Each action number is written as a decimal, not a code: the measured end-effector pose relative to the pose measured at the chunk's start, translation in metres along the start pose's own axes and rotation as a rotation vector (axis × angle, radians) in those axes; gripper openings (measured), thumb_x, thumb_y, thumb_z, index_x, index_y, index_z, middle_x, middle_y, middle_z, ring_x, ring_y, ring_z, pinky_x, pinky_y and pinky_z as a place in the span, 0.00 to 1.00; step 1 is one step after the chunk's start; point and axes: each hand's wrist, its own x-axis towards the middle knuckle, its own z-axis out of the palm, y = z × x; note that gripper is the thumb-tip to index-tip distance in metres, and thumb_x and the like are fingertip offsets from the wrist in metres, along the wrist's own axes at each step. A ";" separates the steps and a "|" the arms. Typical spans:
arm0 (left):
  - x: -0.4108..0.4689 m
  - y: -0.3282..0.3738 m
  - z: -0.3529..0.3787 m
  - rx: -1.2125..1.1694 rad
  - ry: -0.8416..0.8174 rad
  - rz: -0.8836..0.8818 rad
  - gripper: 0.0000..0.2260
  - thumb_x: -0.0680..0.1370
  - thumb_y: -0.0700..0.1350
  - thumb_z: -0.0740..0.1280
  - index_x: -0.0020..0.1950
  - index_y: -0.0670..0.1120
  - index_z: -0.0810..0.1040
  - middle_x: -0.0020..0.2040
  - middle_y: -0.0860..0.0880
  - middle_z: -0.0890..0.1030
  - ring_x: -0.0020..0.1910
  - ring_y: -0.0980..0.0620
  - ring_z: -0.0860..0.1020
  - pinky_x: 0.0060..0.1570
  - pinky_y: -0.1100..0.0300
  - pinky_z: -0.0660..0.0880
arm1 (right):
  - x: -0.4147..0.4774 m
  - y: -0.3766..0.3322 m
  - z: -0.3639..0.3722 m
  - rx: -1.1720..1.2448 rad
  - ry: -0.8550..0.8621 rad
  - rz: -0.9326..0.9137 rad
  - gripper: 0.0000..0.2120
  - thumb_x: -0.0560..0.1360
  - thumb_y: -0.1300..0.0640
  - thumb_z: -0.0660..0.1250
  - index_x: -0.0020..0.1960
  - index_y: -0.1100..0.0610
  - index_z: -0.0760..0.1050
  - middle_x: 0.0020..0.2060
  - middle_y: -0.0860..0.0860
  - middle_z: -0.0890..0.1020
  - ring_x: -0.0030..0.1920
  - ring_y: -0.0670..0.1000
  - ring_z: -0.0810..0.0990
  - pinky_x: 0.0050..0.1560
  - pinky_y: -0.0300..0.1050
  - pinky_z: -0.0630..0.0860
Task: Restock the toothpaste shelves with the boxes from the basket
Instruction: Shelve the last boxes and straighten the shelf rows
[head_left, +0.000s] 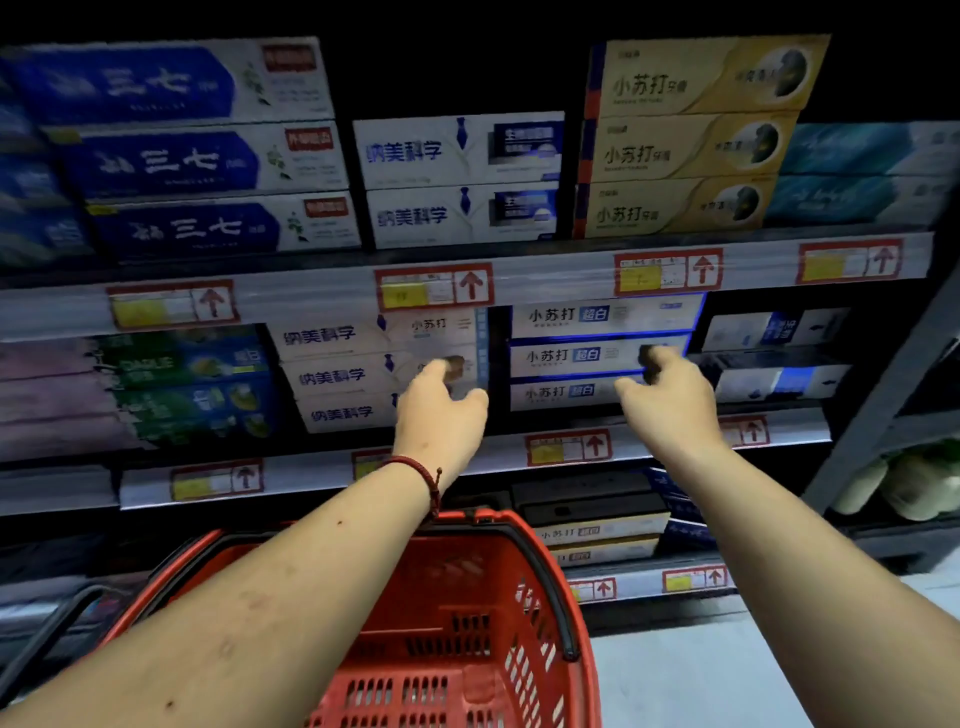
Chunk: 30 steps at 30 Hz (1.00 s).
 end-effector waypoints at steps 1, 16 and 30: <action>0.000 -0.006 -0.012 0.011 -0.001 0.007 0.19 0.80 0.46 0.67 0.71 0.48 0.74 0.53 0.52 0.80 0.46 0.56 0.79 0.52 0.57 0.76 | -0.009 -0.006 0.005 0.022 -0.012 -0.020 0.27 0.78 0.59 0.67 0.76 0.59 0.68 0.71 0.55 0.75 0.65 0.55 0.77 0.60 0.41 0.70; 0.016 -0.117 -0.108 -0.022 0.025 -0.076 0.23 0.80 0.44 0.67 0.75 0.46 0.71 0.71 0.48 0.74 0.69 0.48 0.74 0.71 0.49 0.71 | -0.061 -0.045 0.116 0.036 -0.096 -0.051 0.18 0.76 0.66 0.67 0.65 0.60 0.77 0.56 0.52 0.82 0.55 0.45 0.77 0.50 0.31 0.65; 0.054 -0.121 -0.100 -0.057 0.117 -0.198 0.21 0.73 0.51 0.69 0.64 0.46 0.75 0.62 0.44 0.78 0.61 0.42 0.77 0.64 0.43 0.75 | -0.030 -0.048 0.153 0.073 -0.062 0.008 0.25 0.73 0.65 0.68 0.68 0.50 0.77 0.54 0.47 0.83 0.54 0.51 0.80 0.57 0.43 0.75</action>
